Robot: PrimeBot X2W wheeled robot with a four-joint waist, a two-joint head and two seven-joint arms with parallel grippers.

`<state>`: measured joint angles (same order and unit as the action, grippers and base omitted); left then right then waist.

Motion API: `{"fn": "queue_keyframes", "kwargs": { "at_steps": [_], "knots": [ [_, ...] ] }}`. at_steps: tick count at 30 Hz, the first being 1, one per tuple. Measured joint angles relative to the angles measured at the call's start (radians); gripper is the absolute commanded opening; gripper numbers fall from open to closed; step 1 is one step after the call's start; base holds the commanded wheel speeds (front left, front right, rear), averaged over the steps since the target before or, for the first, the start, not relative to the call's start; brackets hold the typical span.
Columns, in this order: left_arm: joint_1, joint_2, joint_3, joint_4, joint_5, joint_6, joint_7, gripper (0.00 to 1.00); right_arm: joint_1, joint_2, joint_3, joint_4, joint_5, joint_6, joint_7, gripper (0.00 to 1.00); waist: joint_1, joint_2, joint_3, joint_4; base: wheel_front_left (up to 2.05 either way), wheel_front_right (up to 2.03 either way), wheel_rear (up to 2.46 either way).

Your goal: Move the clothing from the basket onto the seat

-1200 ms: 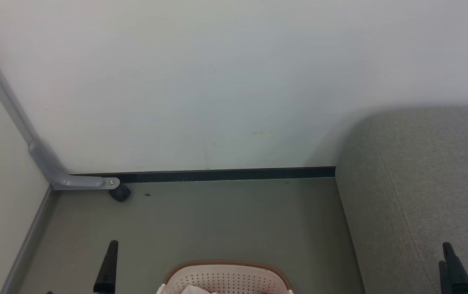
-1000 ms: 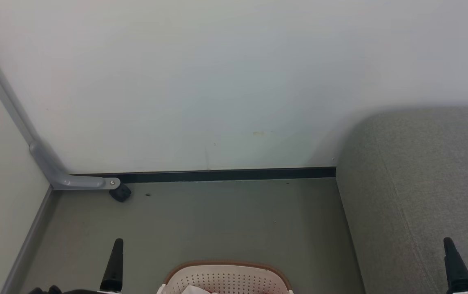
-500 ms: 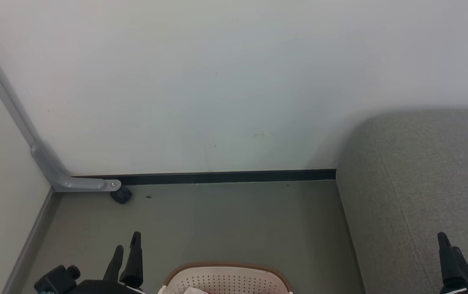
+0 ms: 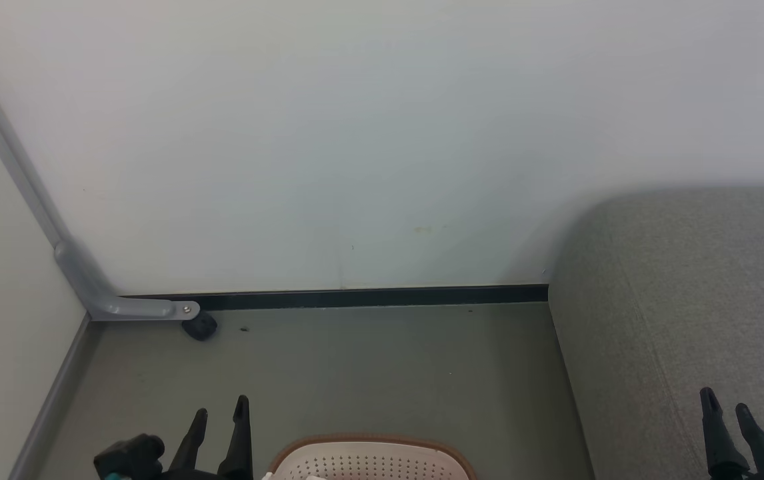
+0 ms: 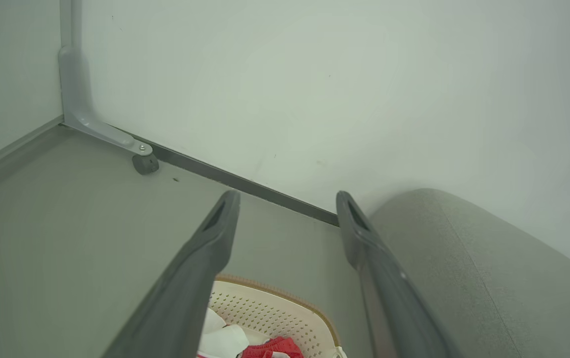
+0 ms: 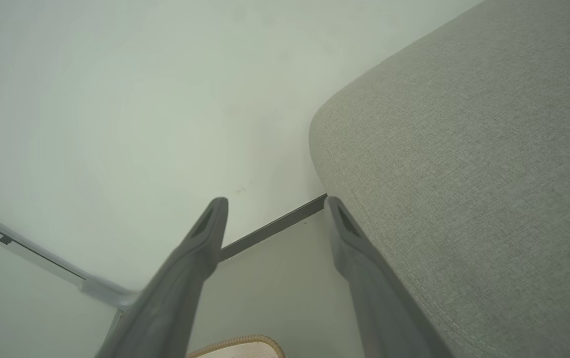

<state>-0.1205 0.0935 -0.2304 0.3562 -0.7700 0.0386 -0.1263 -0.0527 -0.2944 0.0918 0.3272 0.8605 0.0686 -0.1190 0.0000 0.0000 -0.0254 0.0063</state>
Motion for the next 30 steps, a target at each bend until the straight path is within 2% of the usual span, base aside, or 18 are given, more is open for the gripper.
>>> {"fn": "queue_keyframes", "kwargs": {
  "at_steps": [14,21,30],
  "knots": [
    [0.000,-0.019,0.016,0.071,0.227,0.034,-0.052,1.00,0.001,-0.033,0.062,0.007,-0.178,-0.024,-0.056,1.00,0.0000,0.0000,-0.017,0.003,0.00,0.00,0.00],
    [0.000,-0.030,0.055,0.101,0.335,0.053,-0.078,1.00,0.002,-0.048,0.091,0.009,-0.254,-0.025,-0.082,1.00,0.0000,0.0000,-0.025,0.003,0.00,0.00,0.00],
    [0.000,-0.033,0.049,0.118,0.479,0.077,-0.107,1.00,0.005,-0.072,0.116,0.010,-0.359,-0.028,-0.114,1.00,0.0000,0.0000,-0.033,0.005,0.00,0.00,0.00]
  ]
}}
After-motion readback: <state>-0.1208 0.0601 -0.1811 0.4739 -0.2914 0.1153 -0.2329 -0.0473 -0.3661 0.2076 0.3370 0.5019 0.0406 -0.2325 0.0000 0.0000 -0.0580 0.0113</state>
